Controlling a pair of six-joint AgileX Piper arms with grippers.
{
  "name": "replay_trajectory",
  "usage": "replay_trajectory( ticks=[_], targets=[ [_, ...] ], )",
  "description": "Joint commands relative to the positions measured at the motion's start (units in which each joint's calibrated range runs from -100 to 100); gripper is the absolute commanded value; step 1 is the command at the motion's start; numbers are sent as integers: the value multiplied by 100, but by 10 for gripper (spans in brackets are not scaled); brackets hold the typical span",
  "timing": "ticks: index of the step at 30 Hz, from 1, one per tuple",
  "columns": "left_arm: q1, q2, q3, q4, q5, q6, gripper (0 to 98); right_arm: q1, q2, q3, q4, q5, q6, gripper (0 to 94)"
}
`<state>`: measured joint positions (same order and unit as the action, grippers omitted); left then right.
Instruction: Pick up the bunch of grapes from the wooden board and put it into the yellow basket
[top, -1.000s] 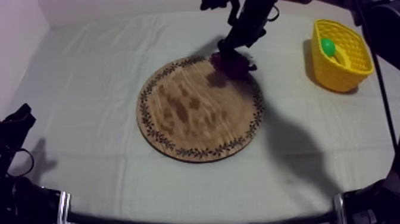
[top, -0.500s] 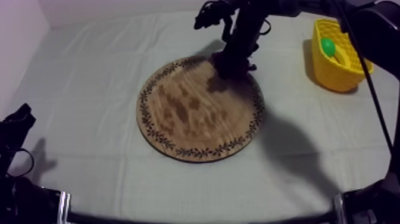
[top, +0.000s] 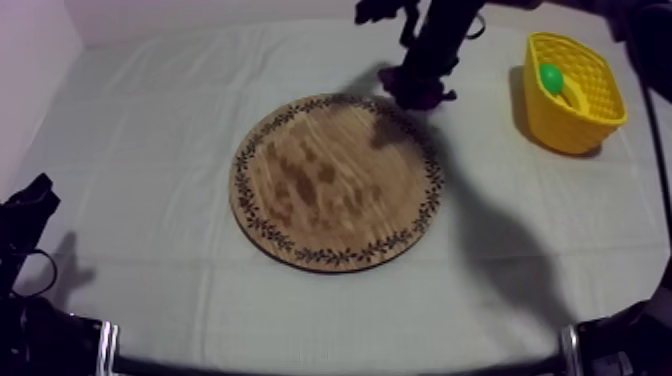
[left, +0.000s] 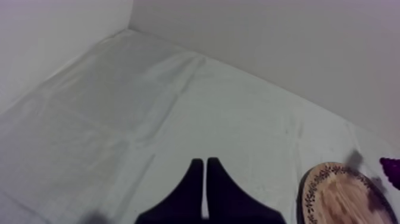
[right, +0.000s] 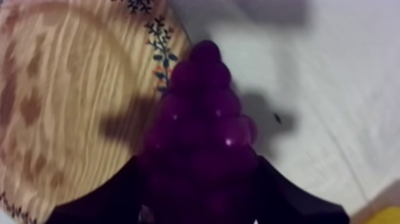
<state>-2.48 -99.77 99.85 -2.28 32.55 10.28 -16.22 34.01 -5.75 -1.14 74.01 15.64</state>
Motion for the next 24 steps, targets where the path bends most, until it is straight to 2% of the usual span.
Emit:
replay_trajectory(
  ticks=[1,4,8,15,19,24],
  targets=[
    [-1,3,4,1,3,-1,0,178,-804,107,-98,249,115,209],
    [-1,3,4,1,3,0,0,490,-1549,201,-182,533,249,218],
    [-1,3,4,1,3,0,0,963,-2265,239,-141,756,269,234],
    [-1,3,4,1,3,0,0,1904,-2583,205,-69,948,281,243],
    [-1,3,4,1,3,0,0,2286,-2463,279,47,921,230,241],
    [-1,3,4,1,3,0,0,2593,-2400,629,153,538,237,251]
  ],
)
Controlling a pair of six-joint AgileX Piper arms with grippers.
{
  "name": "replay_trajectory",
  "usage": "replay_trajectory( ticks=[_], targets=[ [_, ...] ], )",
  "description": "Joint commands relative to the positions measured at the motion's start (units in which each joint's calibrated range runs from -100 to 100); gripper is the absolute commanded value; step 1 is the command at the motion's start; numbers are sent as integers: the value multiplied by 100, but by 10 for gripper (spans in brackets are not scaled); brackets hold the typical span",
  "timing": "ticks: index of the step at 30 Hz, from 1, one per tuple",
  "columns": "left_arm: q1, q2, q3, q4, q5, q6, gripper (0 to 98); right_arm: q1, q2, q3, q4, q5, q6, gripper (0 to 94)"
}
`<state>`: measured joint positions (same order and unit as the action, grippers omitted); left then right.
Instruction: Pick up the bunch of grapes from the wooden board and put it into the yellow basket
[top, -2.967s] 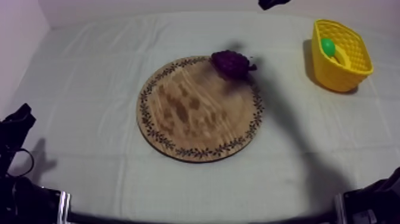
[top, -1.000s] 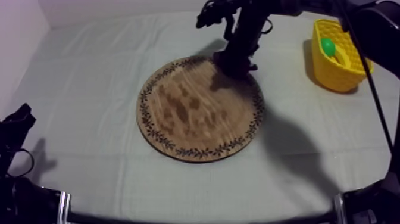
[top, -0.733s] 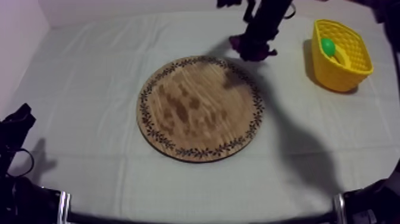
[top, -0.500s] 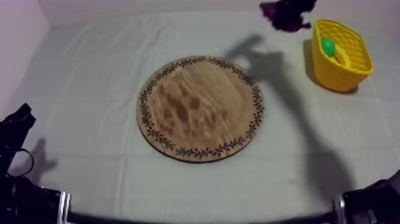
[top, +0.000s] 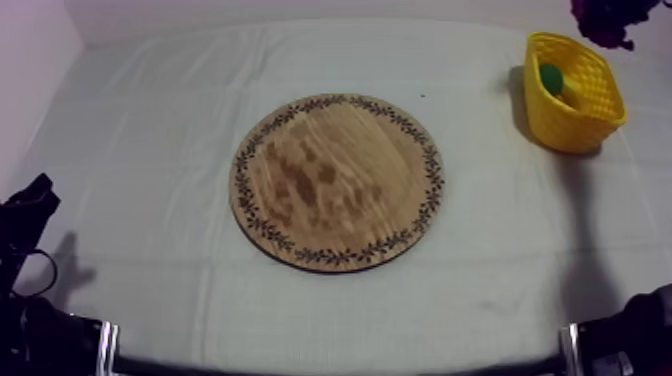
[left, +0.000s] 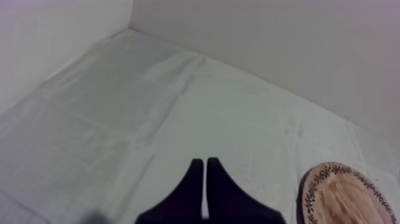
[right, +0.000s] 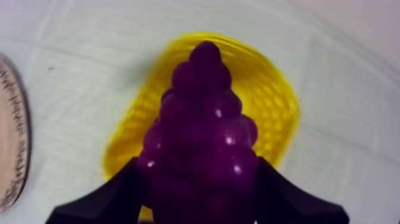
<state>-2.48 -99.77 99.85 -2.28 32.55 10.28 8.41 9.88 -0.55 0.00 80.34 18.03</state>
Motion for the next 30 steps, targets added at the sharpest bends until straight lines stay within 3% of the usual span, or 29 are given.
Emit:
replay_trajectory(
  ticks=[1,7,13,18,23,30],
  targets=[
    [-1,3,4,1,3,0,0,158,18,195,65,-185,-12,255],
    [-1,3,4,1,3,0,0,169,111,675,221,-670,-174,339],
    [-1,3,4,1,3,0,0,20,431,966,398,-800,-382,678],
    [-1,3,4,1,3,0,0,-25,340,1217,412,-860,-375,783],
    [-1,3,4,1,3,0,0,17,-630,1838,276,-1078,-163,727],
    [-1,3,4,1,3,-2,0,147,-2909,3055,-151,-1241,183,427]
  ],
)
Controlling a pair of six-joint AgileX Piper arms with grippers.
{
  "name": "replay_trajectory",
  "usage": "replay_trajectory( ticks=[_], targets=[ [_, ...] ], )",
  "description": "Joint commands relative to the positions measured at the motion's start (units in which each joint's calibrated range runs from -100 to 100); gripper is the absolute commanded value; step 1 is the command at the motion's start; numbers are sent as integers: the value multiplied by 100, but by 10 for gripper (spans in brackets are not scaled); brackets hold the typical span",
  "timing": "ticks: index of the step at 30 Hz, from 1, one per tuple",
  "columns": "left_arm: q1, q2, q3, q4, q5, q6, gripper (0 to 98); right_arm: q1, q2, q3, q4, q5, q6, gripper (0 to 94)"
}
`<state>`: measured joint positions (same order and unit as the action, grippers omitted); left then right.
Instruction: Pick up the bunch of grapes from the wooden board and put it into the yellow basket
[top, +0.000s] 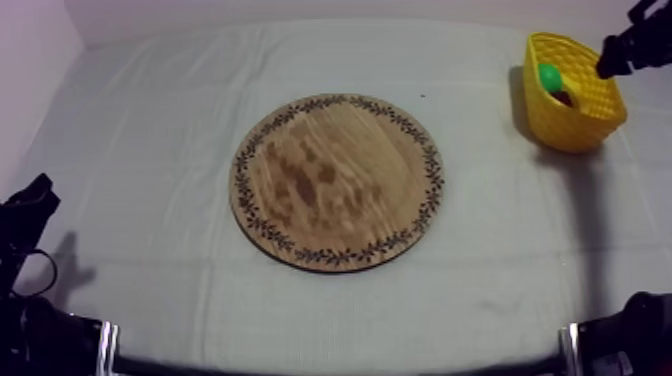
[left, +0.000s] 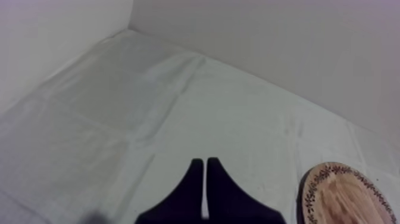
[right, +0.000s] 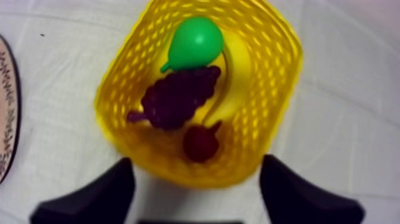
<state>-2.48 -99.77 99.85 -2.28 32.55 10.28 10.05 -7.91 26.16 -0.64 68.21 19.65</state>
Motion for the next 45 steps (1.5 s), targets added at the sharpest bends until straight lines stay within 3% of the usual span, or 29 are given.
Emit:
replay_trajectory(
  ticks=[1,5,10,21,26,32,37,45],
  targets=[
    [-1,3,4,1,3,-2,0,-58,-1440,559,-86,-63,-22,373],
    [-1,3,4,1,3,-1,0,-439,-2638,1392,113,-423,-428,168],
    [-1,3,4,1,3,0,0,-978,-4020,2698,334,-1181,-909,55],
    [-1,3,4,1,3,0,0,-1603,-6342,5413,616,-2785,-1693,7],
    [-1,3,4,1,3,0,0,-1595,-7060,6691,954,-3643,-2065,6],
    [-1,3,4,1,3,0,0,-1363,-7759,7262,584,-3632,-1762,7],
    [-1,3,4,1,3,0,0,-1134,-8130,7316,71,-3060,-1295,4],
    [-1,3,4,1,3,-1,0,-1092,-8587,7346,-41,-3071,-1033,3]
  ],
)
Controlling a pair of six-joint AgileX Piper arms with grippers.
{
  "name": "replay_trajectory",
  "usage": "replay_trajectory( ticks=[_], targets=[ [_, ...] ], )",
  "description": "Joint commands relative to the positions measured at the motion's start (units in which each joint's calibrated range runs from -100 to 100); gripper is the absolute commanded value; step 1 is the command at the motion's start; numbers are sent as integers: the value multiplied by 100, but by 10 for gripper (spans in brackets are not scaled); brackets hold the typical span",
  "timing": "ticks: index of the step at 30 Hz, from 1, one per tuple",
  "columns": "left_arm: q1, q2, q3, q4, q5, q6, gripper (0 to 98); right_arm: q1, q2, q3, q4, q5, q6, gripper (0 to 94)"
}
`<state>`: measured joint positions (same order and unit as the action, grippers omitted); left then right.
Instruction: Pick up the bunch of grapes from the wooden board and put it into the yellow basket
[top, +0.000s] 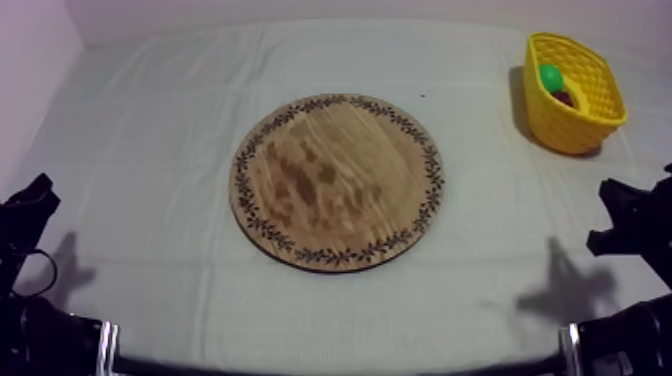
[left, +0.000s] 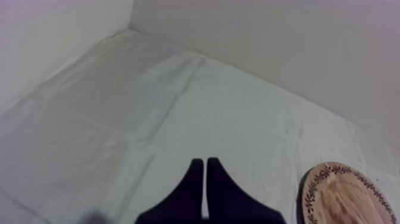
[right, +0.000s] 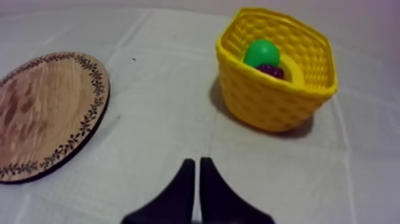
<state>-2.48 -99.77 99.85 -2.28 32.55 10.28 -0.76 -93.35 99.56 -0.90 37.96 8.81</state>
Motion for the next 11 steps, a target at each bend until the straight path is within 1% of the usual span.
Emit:
replay_trajectory(
  ticks=[1,11],
  targets=[
    [-1,3,4,1,3,-1,0,-22,-94,8,-18,-63,75,2],
    [-1,3,4,1,3,0,0,-85,-228,22,-20,-71,169,2]
  ],
)
